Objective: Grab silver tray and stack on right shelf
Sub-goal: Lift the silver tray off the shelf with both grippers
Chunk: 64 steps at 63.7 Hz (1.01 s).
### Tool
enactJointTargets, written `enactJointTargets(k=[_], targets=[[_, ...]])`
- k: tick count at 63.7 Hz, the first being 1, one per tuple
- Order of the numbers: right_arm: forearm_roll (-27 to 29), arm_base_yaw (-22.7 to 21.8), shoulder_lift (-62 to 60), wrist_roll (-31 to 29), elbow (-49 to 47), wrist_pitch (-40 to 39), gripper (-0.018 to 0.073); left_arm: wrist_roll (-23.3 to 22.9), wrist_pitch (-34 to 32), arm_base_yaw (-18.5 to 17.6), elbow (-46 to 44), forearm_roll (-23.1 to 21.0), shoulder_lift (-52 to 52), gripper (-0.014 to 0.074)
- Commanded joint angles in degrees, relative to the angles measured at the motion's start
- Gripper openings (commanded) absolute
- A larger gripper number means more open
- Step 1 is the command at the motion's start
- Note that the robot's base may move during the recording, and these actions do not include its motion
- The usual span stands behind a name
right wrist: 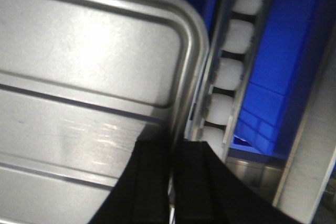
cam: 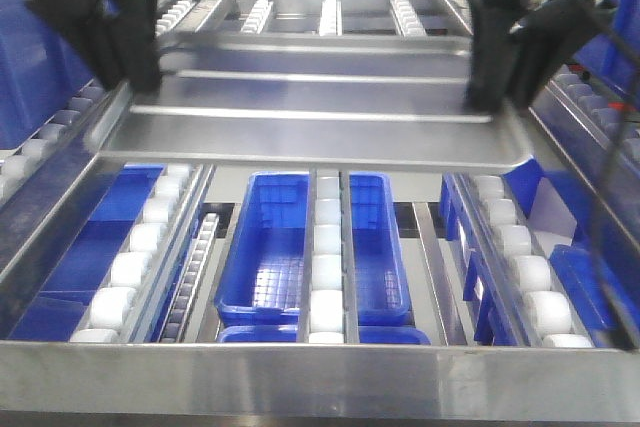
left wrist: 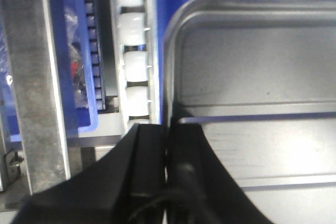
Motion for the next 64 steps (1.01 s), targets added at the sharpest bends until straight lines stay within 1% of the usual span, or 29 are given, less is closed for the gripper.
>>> enactJointTargets(k=[1, 12, 19, 64], targets=[[-1.12, 0.21, -3.04, -1.52, -2.07, -1.31, 0.0057, -0.36, -2.09, -2.04, -3.63, -0.09, -2.92, -0.0093], [-1.17, 0.21, -3.04, -1.52, -2.07, -1.67, 0.0057, -0.36, -1.46, -2.52, -3.74, 0.37, -2.81, -0.0093], [-1.17, 0.21, -3.04, -1.52, -2.07, -1.74, 0.0057, -0.36, -1.3, -2.52, -3.74, 1.65, -2.81, -0.0093], [-1.17, 0.21, -3.04, -1.52, -2.07, -1.38, 0.0057, -0.36, -0.83, -2.52, -3.74, 1.28, -2.81, -0.0093]])
